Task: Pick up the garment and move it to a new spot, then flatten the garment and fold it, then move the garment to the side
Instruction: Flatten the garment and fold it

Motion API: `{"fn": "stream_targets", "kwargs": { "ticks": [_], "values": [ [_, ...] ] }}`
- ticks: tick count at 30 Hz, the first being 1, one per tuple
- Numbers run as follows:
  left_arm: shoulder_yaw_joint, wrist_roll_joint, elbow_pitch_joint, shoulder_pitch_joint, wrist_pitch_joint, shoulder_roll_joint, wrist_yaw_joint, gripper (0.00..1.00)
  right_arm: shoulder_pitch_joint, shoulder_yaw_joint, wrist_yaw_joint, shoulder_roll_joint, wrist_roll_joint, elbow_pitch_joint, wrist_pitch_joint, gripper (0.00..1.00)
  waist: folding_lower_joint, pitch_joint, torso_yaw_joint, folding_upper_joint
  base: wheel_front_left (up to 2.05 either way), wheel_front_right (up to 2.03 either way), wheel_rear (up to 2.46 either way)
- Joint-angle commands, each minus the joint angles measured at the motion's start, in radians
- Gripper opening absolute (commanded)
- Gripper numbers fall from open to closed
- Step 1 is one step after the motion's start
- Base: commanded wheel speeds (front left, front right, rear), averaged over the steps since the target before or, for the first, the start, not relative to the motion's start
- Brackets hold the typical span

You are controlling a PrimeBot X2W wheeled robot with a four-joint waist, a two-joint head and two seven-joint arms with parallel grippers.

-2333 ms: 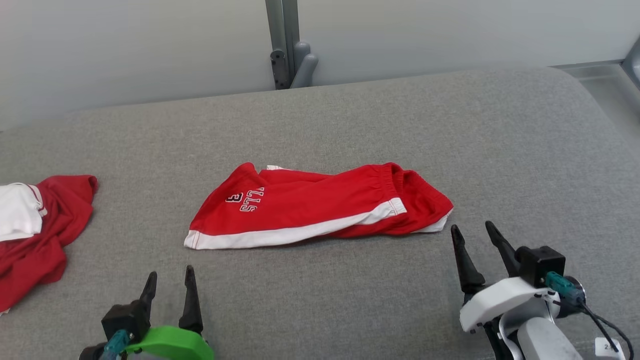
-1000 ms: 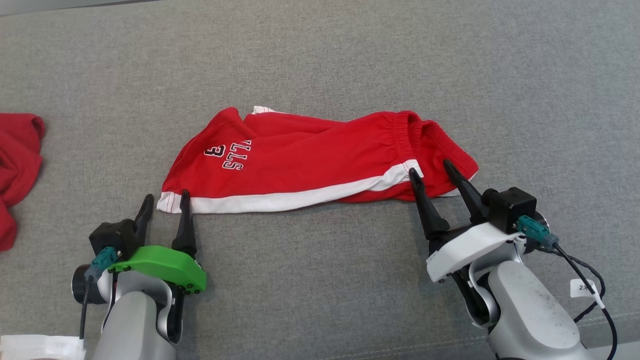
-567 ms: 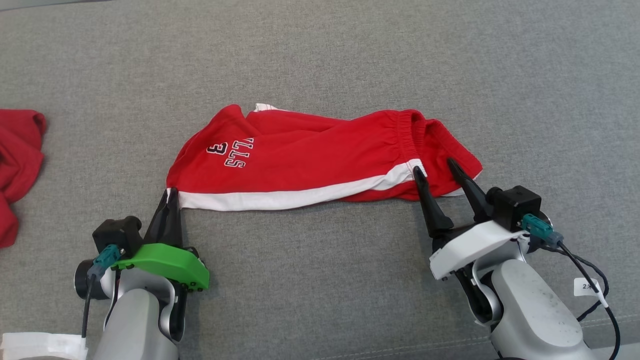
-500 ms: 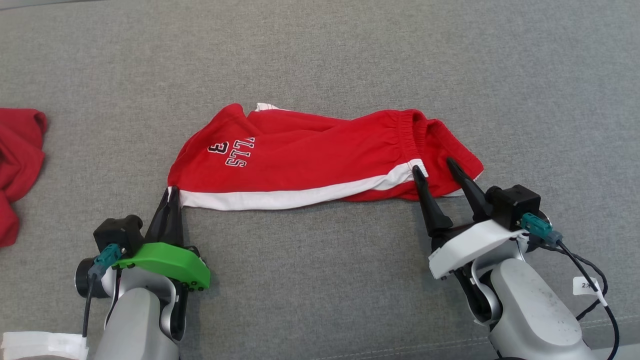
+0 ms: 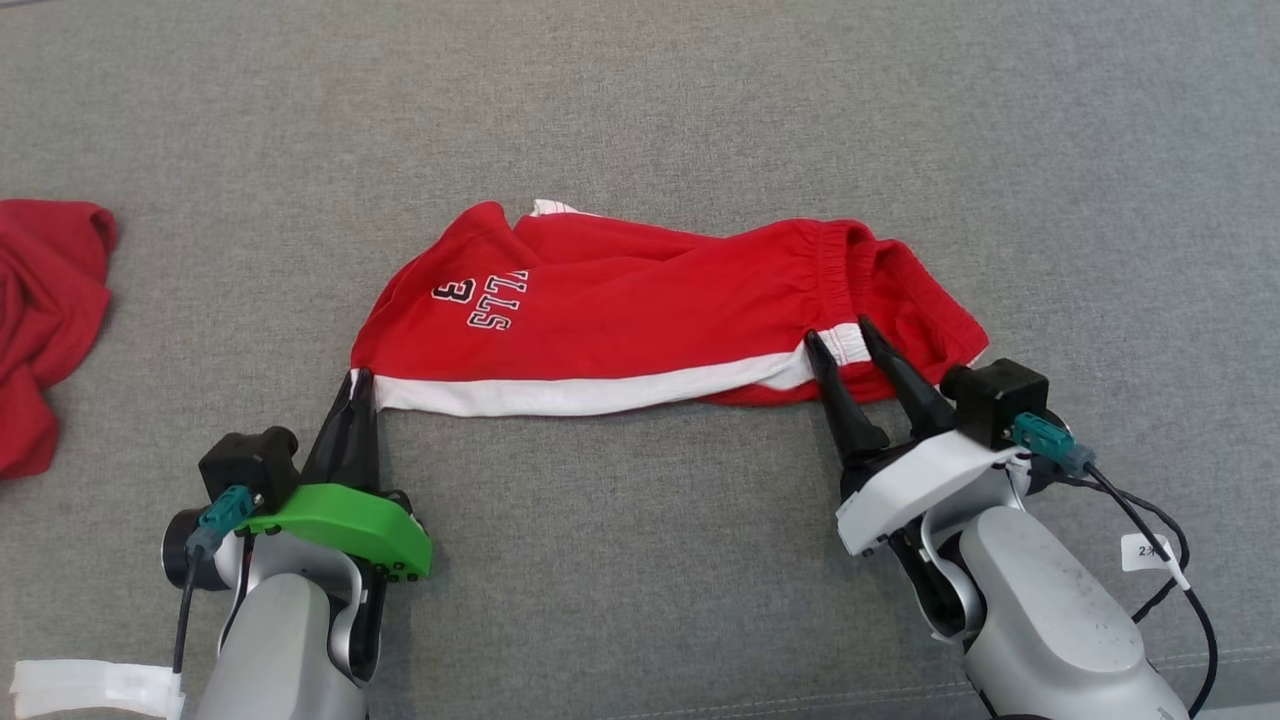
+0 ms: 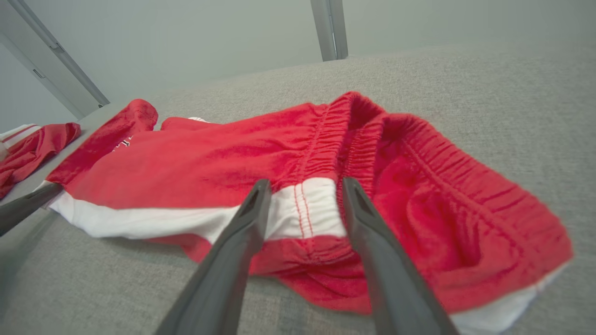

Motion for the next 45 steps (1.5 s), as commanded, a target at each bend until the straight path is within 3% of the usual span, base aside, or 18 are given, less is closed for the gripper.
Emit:
{"fn": "stream_targets", "kwargs": {
  "ticks": [1, 3, 4, 6, 11, 18, 25, 30, 37, 42, 45],
  "values": [
    [0.001, -0.009, -0.002, 0.008, 0.000, 0.004, -0.002, 0.00, -0.007, 0.006, 0.000, -0.004, 0.012, 0.008, 0.000, 0.25, 0.0000, -0.001, 0.000, 0.0000, 0.00, 0.00, 0.00],
    [0.001, -0.009, -0.001, 0.009, 0.000, 0.004, -0.002, 0.00, -0.004, 0.013, 0.000, -0.006, 0.017, 0.013, 0.000, 0.24, 0.0000, -0.002, 0.000, 0.0000, 0.00, 0.00, 0.00],
    [0.001, -0.009, -0.001, 0.010, 0.000, 0.004, -0.002, 0.00, -0.003, 0.015, 0.000, -0.007, 0.020, 0.015, 0.000, 0.13, 0.0000, -0.003, -0.001, 0.0000, 0.00, 0.00, 0.00],
    [0.002, -0.008, -0.003, 0.011, 0.000, 0.004, -0.002, 0.00, -0.005, 0.019, 0.000, -0.009, 0.024, 0.018, 0.000, 0.00, 0.0000, -0.004, -0.001, 0.0000, 0.00, 0.00, 0.00],
    [0.004, -0.011, -0.016, 0.012, 0.000, 0.004, -0.002, 0.00, 0.000, 0.020, 0.000, -0.011, 0.045, 0.017, 0.000, 0.00, 0.0000, -0.018, -0.001, 0.0000, 0.00, 0.00, 0.00],
    [-0.027, -0.015, -0.127, -0.020, 0.000, 0.010, -0.002, 0.00, -0.027, -0.028, 0.000, -0.027, 0.080, -0.095, 0.000, 0.00, 0.0000, -0.096, 0.010, 0.0000, 0.00, 0.00, 0.00],
    [-0.136, -0.122, -0.174, -0.203, 0.000, 0.134, -0.002, 0.00, -0.186, -0.095, 0.000, -0.077, 0.133, -0.195, 0.000, 0.00, 0.0000, -0.223, 0.021, 0.0000, 0.00, 0.00, 0.00],
    [-0.166, -0.264, -0.187, -0.358, 0.076, 0.212, -0.002, 0.00, -0.293, -0.103, 0.000, -0.115, 0.159, -0.209, 0.000, 0.00, 0.0000, -0.253, 0.021, 0.0000, 0.00, 0.00, 0.00],
    [-0.172, -0.327, -0.219, -0.553, 0.248, 0.275, 0.006, 0.00, -0.453, -0.077, -0.001, -0.195, 0.194, -0.190, 0.083, 0.00, 0.0000, -0.119, 0.042, 0.0000, 0.00, 0.00, 0.00],
    [-0.207, -0.300, -0.128, -0.724, 0.306, 0.240, 0.033, 0.00, -0.646, -0.036, -0.001, -0.224, 0.198, -0.094, 0.175, 0.00, 0.0000, 0.075, 0.073, 0.0000, 0.00, 0.00, 0.00],
    [-0.204, -0.277, -0.042, -0.854, 0.286, 0.222, 0.055, 0.00, -0.803, -0.013, -0.001, -0.223, 0.183, -0.001, 0.217, 0.00, 0.0000, 0.179, 0.084, 0.0000, 0.00, 0.00, 0.00]
  ]
}}
